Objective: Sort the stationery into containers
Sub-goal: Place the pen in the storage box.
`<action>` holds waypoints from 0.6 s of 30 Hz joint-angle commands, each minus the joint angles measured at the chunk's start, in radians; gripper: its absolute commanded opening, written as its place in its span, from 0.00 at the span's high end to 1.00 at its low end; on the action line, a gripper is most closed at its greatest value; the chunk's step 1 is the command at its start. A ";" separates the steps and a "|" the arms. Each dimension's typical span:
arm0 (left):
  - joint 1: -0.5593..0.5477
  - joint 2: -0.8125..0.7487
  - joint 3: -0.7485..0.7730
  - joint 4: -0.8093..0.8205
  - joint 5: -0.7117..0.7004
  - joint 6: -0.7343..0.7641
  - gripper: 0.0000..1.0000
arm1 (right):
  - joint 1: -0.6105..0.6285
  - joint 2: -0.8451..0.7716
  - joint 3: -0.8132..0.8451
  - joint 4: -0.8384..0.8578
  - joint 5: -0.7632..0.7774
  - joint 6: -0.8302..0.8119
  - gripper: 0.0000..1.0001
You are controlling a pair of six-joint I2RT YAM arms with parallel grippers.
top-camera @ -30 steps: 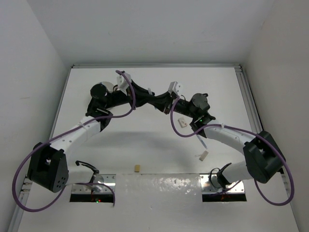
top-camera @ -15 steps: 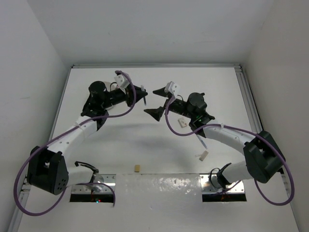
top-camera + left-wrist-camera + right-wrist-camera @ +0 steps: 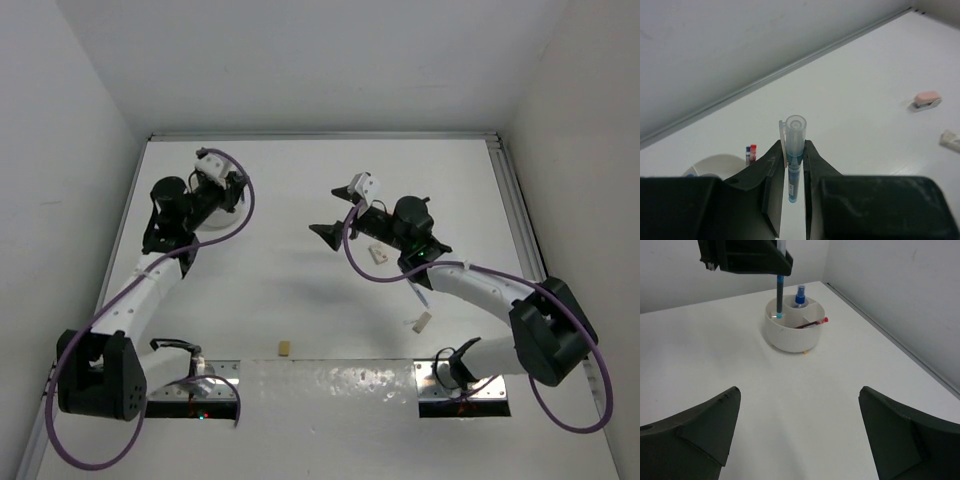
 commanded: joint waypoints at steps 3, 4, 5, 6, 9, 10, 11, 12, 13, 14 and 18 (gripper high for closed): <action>0.037 0.111 -0.010 0.097 -0.032 0.146 1.00 | -0.028 -0.055 -0.033 0.034 0.016 -0.018 0.01; 0.041 0.134 -0.002 0.123 -0.032 0.173 1.00 | -0.031 -0.060 -0.038 0.027 0.017 -0.018 0.01; 0.054 0.148 0.013 0.137 -0.029 0.186 1.00 | -0.034 -0.066 -0.046 0.026 0.020 -0.017 0.01; 0.060 0.180 0.018 0.160 -0.023 0.213 1.00 | -0.038 -0.072 -0.050 0.024 0.022 -0.018 0.01; 0.078 0.241 0.024 0.195 0.000 0.276 1.00 | -0.043 -0.081 -0.062 0.020 0.031 -0.018 0.01; 0.086 0.255 0.024 0.204 0.009 0.287 1.00 | -0.044 -0.085 -0.065 0.012 0.036 -0.018 0.01; 0.090 0.266 0.024 0.217 0.012 0.293 1.00 | -0.048 -0.086 -0.066 0.009 0.043 -0.018 0.01; 0.093 0.283 0.026 0.235 0.017 0.305 1.00 | -0.046 -0.092 -0.066 -0.003 0.046 -0.018 0.01; 0.098 0.291 0.024 0.249 0.023 0.310 1.00 | -0.049 -0.094 -0.066 -0.011 0.049 -0.017 0.01; 0.101 0.297 0.026 0.257 0.031 0.316 1.00 | -0.049 -0.095 -0.064 -0.019 0.051 -0.055 0.01; 0.115 0.343 0.030 0.287 0.041 0.339 1.00 | -0.057 -0.086 -0.055 -0.043 0.056 -0.068 0.01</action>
